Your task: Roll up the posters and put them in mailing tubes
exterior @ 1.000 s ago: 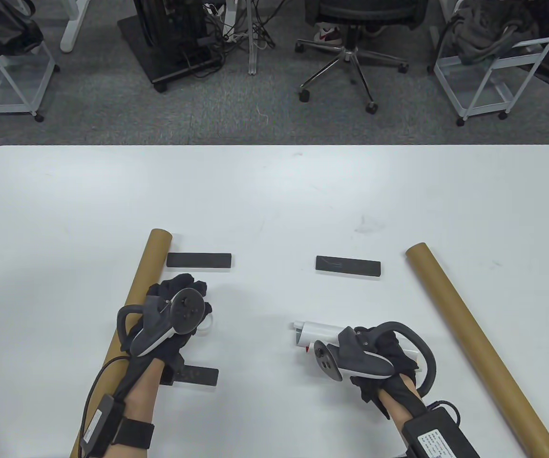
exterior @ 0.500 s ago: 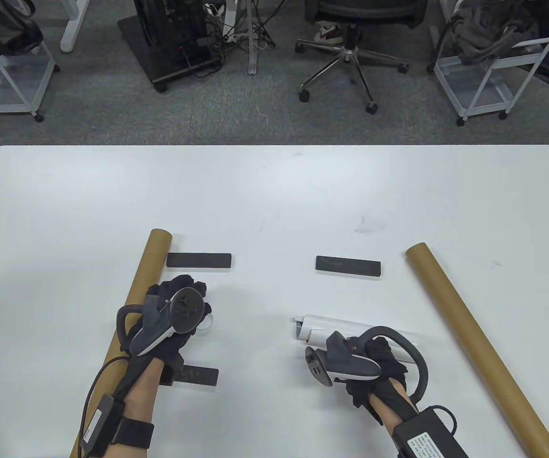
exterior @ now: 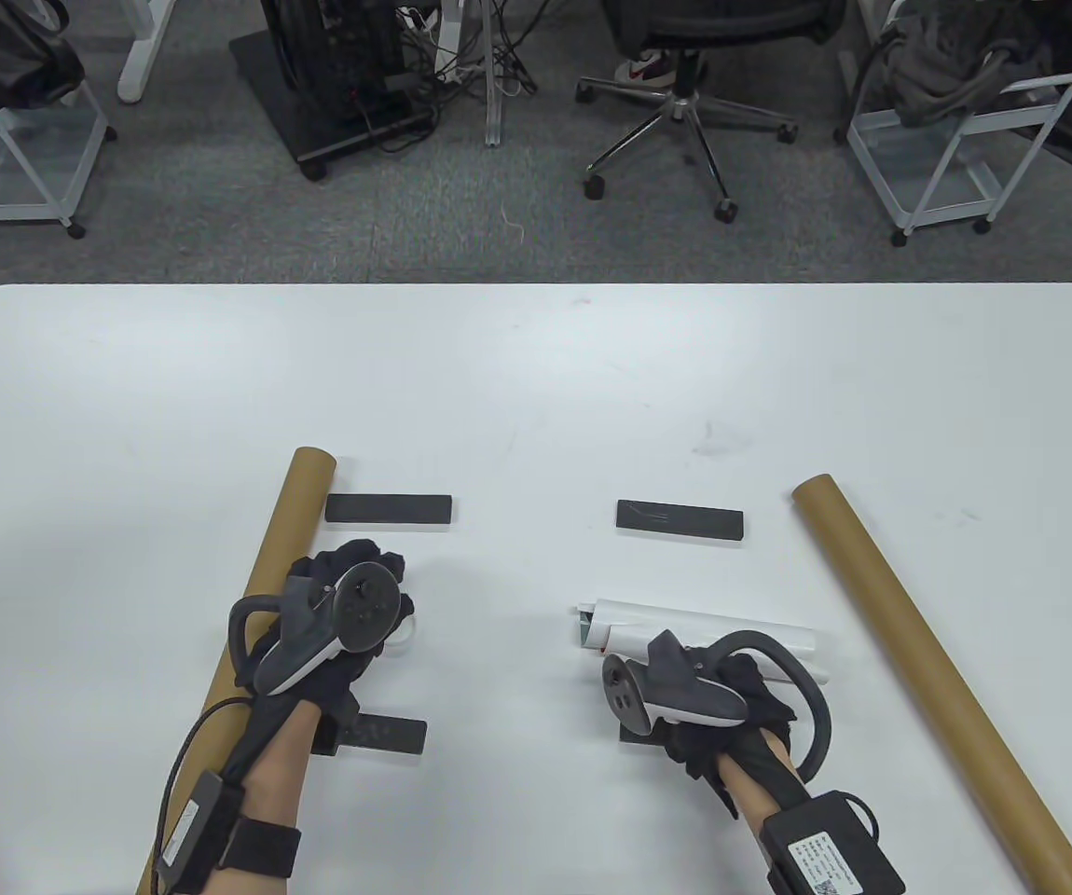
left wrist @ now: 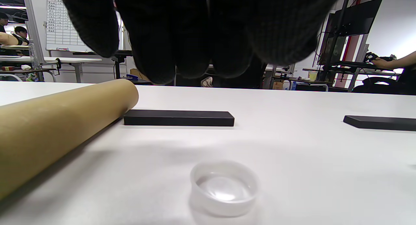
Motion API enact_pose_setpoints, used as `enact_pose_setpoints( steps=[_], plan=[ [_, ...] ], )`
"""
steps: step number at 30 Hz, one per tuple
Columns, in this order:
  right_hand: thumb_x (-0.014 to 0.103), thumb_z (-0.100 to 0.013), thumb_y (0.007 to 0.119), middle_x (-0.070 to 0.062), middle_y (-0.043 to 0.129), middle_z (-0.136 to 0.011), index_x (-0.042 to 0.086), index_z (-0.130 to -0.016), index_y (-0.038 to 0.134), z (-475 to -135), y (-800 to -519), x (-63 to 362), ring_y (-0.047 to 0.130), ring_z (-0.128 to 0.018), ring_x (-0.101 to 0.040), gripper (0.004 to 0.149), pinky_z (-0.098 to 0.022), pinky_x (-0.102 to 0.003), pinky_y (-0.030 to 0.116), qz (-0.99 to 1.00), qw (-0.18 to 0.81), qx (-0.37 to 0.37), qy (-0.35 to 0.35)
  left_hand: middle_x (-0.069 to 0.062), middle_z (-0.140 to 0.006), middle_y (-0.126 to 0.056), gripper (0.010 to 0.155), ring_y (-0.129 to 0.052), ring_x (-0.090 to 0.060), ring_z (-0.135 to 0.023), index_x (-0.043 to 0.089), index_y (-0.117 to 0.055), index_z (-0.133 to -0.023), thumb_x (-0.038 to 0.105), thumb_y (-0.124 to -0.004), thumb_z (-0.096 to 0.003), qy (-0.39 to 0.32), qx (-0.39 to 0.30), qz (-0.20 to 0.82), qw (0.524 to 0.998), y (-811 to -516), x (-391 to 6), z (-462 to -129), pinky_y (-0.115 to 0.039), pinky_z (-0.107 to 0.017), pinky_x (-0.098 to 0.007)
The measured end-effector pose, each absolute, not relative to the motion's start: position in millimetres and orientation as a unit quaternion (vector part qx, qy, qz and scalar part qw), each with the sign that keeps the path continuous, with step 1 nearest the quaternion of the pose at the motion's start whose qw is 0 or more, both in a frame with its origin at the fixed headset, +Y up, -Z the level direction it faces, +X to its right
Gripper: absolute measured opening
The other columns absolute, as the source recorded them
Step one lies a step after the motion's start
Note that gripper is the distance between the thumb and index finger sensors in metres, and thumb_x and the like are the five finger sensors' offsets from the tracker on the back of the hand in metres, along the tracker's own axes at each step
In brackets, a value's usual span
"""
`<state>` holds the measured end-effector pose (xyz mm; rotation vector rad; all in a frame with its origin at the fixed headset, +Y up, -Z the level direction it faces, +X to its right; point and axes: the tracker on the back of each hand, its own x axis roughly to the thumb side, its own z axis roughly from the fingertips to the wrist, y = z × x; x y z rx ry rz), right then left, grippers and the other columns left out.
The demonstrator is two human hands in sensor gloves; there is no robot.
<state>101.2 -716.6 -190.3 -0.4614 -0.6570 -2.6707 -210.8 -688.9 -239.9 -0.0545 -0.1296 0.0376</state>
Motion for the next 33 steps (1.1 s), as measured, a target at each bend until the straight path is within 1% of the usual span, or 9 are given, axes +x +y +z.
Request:
enact_pose_setpoints(
  steps=[4,7,10,16,26,29,31,33],
  plan=[
    [0.041,-0.036,0.084,-0.004,0.084,-0.090,0.022,-0.093,0.067,-197,-696,122,0.092,-0.078,-0.028,0.062,-0.065,-0.056,0.074,-0.960,0.143,-0.120,-0.210,-0.003,-0.114,-0.078,0.054,-0.085,-0.034,-0.101,0.029,-0.079,-0.102,0.049,-0.077,-0.0512,-0.065,-0.028,0.019,0.997,-689,-210,-240,-0.065,-0.081,-0.060],
    [0.040,-0.037,0.085,-0.005,0.083,-0.090,0.021,-0.093,0.067,-201,-685,139,0.091,-0.079,-0.030,0.062,-0.065,-0.057,0.072,-0.974,0.095,-0.088,-0.188,-0.003,-0.114,-0.078,0.054,-0.085,-0.034,-0.101,0.029,-0.079,-0.102,0.049,-0.077,-0.0513,-0.066,-0.031,0.020,0.997,-690,-210,-240,-0.065,-0.081,-0.060],
    [0.040,-0.036,0.085,-0.006,0.081,-0.093,0.020,-0.094,0.065,-204,-682,150,0.089,-0.081,-0.031,0.064,-0.066,-0.058,0.071,-0.979,0.081,-0.077,-0.168,-0.003,-0.113,-0.078,0.054,-0.085,-0.034,-0.101,0.029,-0.079,-0.102,0.049,-0.077,-0.0513,-0.065,-0.031,0.021,0.997,-690,-210,-240,-0.065,-0.081,-0.060],
    [0.042,-0.035,0.086,-0.007,0.078,-0.096,0.020,-0.095,0.064,-206,-693,155,0.087,-0.085,-0.032,0.068,-0.068,-0.059,0.069,-0.978,0.082,-0.083,-0.172,-0.003,-0.114,-0.078,0.054,-0.085,-0.034,-0.101,0.029,-0.079,-0.102,0.049,-0.077,-0.0514,-0.063,-0.032,0.023,0.997,-690,-211,-240,-0.065,-0.081,-0.060],
    [0.041,-0.035,0.086,-0.007,0.077,-0.097,0.021,-0.095,0.065,-214,-711,151,0.086,-0.086,-0.033,0.067,-0.067,-0.060,0.069,-0.976,0.120,-0.085,-0.163,-0.003,-0.113,-0.079,0.054,-0.085,-0.033,-0.101,0.029,-0.079,-0.102,0.049,-0.077,-0.0514,-0.065,-0.032,0.023,0.997,-689,-211,-240,-0.065,-0.081,-0.060],
    [0.040,-0.036,0.085,-0.006,0.078,-0.096,0.022,-0.094,0.065,-216,-719,151,0.087,-0.085,-0.033,0.064,-0.067,-0.060,0.069,-0.977,0.117,-0.084,-0.160,-0.003,-0.113,-0.079,0.054,-0.085,-0.033,-0.101,0.029,-0.079,-0.102,0.049,-0.077,-0.0514,-0.068,-0.034,0.023,0.997,-689,-209,-240,-0.065,-0.081,-0.060],
    [0.038,-0.037,0.084,-0.004,0.080,-0.093,0.024,-0.091,0.067,-217,-725,153,0.089,-0.083,-0.031,0.059,-0.067,-0.059,0.070,-0.978,0.112,-0.084,-0.153,-0.003,-0.113,-0.079,0.054,-0.085,-0.034,-0.101,0.029,-0.079,-0.102,0.049,-0.077,-0.0514,-0.070,-0.035,0.025,0.997,-690,-208,-240,-0.065,-0.081,-0.060],
    [0.039,-0.037,0.084,-0.003,0.080,-0.092,0.024,-0.091,0.067,-218,-730,154,0.089,-0.082,-0.030,0.058,-0.066,-0.057,0.072,-0.978,0.111,-0.083,-0.156,-0.003,-0.113,-0.079,0.054,-0.085,-0.034,-0.101,0.029,-0.079,-0.102,0.049,-0.077,-0.0515,-0.072,-0.038,0.023,0.996,-690,-207,-240,-0.065,-0.081,-0.060]
  ],
)
